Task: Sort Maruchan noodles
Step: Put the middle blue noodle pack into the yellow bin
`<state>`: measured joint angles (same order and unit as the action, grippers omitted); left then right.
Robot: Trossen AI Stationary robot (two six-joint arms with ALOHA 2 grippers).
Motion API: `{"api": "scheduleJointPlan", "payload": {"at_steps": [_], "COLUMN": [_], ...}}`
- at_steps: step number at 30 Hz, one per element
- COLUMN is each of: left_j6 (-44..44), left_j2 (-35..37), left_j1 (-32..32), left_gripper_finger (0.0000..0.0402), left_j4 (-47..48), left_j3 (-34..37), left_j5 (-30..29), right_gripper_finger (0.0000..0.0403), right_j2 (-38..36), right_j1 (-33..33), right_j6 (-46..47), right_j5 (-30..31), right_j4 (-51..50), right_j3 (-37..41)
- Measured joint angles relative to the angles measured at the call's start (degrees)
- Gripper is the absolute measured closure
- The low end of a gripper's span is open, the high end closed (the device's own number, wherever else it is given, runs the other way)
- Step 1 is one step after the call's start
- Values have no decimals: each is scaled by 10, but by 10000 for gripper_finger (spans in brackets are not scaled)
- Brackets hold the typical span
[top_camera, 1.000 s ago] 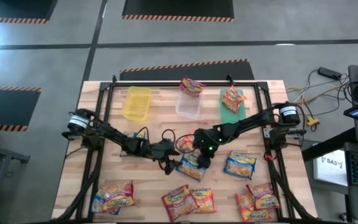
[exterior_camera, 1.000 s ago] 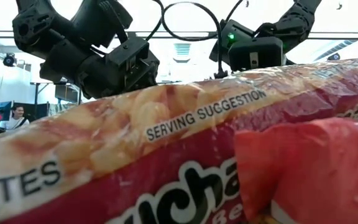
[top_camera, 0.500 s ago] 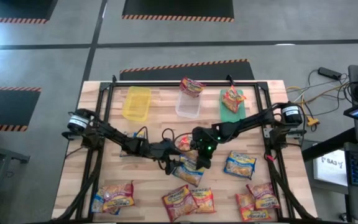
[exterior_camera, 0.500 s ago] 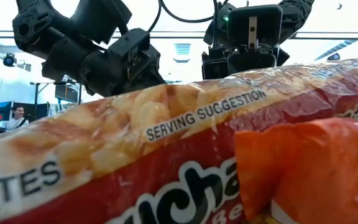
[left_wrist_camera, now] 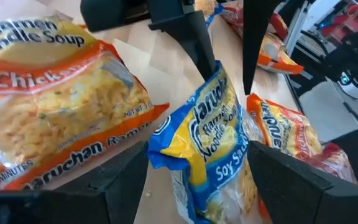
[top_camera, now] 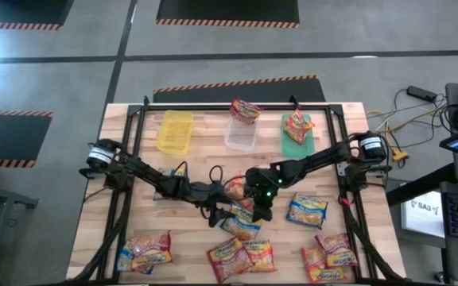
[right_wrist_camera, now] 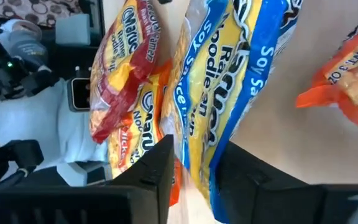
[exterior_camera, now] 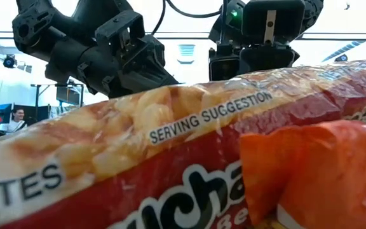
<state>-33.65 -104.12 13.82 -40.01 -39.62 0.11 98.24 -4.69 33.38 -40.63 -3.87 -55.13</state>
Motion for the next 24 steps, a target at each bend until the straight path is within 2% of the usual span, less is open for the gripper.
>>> {"api": "scheduleJointPlan", "payload": {"at_steps": [8,15,24], "left_j6": [-69,-119,-204], "left_j2": [0,0,-1], "left_j1": [0,0,0], "left_gripper_finger": [144,144,144], "left_j4": [11,39,86], "left_j3": [0,0,0], "left_j5": [126,130,129], "right_gripper_finger": [258,240,238], "right_j2": [0,1,1], "right_j1": [-5,-15,-23], "right_j6": [5,6,5], "right_j5": [58,73,99], "right_j4": [-23,-22,-13], "right_j3": [6,19,19]}}
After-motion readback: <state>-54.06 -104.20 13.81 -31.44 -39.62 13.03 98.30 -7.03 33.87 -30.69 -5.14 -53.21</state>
